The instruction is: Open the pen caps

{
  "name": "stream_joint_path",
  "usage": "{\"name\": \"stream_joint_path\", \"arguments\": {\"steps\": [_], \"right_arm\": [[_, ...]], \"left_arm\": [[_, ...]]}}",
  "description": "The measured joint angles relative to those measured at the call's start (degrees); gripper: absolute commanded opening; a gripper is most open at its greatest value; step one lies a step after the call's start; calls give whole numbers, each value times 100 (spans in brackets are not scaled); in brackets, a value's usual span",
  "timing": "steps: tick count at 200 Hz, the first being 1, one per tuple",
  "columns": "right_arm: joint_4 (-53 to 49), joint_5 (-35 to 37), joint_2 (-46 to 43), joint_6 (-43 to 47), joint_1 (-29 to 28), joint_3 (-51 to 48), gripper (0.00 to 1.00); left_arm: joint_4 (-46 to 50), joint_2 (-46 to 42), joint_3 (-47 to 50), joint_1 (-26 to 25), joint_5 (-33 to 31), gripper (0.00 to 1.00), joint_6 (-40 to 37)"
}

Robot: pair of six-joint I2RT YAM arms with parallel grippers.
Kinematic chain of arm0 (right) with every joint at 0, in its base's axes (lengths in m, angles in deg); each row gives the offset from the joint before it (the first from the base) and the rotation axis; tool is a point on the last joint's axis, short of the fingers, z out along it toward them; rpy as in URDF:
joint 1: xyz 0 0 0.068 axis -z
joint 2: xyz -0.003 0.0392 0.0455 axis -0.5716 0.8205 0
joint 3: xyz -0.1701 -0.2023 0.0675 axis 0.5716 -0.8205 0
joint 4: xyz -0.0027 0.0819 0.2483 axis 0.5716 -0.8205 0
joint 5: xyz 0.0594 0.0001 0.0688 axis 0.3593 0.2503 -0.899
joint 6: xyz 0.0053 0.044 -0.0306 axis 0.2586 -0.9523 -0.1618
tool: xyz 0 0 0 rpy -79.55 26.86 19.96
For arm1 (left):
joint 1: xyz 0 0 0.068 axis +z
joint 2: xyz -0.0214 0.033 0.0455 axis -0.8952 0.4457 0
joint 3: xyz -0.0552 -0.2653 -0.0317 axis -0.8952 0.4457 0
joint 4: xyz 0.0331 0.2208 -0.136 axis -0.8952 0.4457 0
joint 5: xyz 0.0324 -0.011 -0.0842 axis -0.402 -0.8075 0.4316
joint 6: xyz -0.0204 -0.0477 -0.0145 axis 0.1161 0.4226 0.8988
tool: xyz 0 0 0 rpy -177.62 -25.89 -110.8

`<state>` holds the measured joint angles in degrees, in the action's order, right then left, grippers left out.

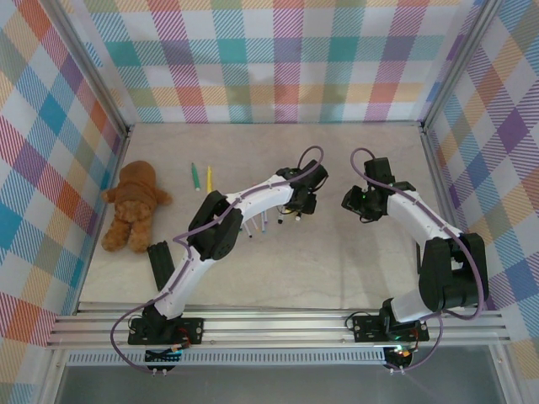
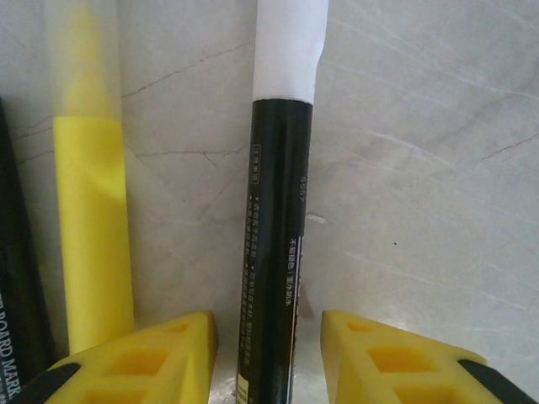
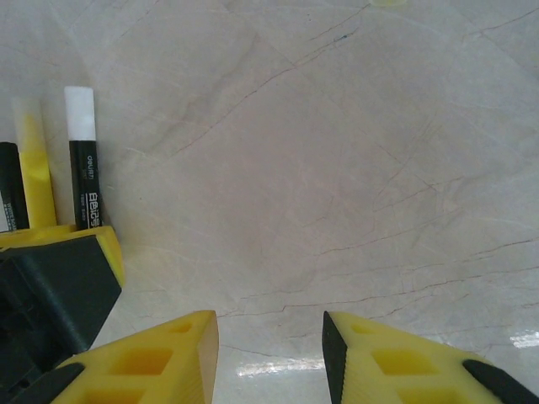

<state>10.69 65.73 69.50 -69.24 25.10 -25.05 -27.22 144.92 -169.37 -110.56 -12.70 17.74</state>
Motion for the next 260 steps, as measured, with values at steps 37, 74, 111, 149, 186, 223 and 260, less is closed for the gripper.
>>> {"name": "stream_joint_path", "arguments": {"steps": [37, 74, 111, 149, 186, 223, 260], "right_arm": [[20, -70, 24, -42, 0, 0, 39], [68, -164, 24, -105, 0, 0, 39], [120, -278, 24, -151, 0, 0, 39], [409, -678, 50, -214, 0, 0, 49], [944, -1213, 101, -328, 0, -22, 54], [1202, -1545, 225, -442, 0, -22, 55], [1381, -1788, 387, -603, 0, -20, 55]], "left_arm": [[144, 70, -92, -87, -407, 11, -87], [186, 68, -142, -118, -431, 0, -129], [103, -13, -17, -122, -422, 0, -240], [197, -251, 240, -122, -116, 0, -463], [310, -813, 507, -125, 673, 0, -601], [199, -1456, 785, -127, 1567, 0, -601], [-9, -1683, 1093, -129, 2306, 0, -599]]}}
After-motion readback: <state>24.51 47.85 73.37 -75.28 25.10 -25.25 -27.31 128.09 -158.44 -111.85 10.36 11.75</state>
